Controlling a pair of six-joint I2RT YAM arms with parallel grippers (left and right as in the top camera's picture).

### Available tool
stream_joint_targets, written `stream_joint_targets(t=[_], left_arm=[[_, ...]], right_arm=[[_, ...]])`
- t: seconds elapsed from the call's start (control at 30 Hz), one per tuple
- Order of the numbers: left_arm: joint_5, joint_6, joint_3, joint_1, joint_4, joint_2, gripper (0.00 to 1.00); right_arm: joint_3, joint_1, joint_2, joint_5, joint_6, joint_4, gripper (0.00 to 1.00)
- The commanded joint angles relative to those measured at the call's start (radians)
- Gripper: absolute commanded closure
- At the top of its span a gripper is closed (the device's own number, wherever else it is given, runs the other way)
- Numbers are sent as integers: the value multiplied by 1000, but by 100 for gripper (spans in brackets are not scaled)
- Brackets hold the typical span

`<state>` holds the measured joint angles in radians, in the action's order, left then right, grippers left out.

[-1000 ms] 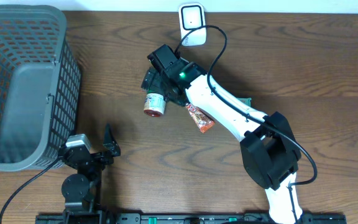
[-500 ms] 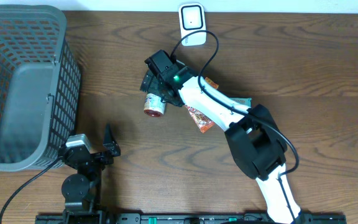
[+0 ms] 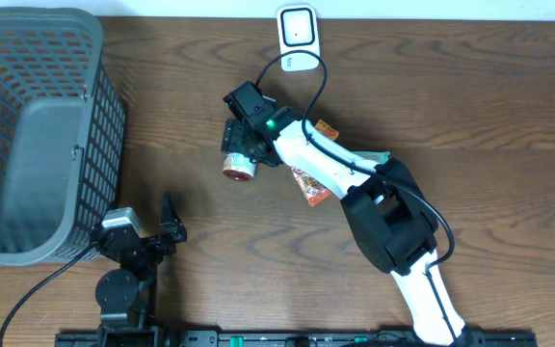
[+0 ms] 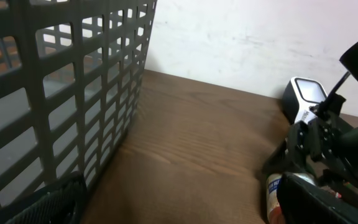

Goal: Scan the item barcode
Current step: 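Lift the can and turn its green lid toward the scanner, then hold the can's green lid in front of the white scanner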

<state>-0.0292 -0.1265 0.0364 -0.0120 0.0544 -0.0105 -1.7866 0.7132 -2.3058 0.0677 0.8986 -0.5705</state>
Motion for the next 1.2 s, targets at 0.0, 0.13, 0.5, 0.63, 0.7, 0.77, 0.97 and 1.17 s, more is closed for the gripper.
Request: stream_joint_targets(t=[0.0,0.13,0.5,0.63,0.7,0.77,0.97,1.17], left_arm=[[-5,13,-32,2,15,6,2],[-5,13,-32,2,15,6,2],[-5,13,-32,2,15,6,2],[-5,13,-32,2,15,6,2],[-5,13,-32,2,15,6,2],[-5,13,-32,2,15,6,2],[-5,13,-32,2,15,6,2],[-5,13,-32,2,15,6,2]], right_arm=[[-13,8,19,1,-122,0,36],[-14,8,64,-35,-217,3,45],[-14,19,157,-222,-419,101,48],[-14,27,157,-307,-429,160,51],[-10,35,155,-386,-429,197,50],[-10,43,145,-462,-429,232,49],[-10,56,91,-560,-441,327,48],[-10,61,14,-562,-459,416,50]])
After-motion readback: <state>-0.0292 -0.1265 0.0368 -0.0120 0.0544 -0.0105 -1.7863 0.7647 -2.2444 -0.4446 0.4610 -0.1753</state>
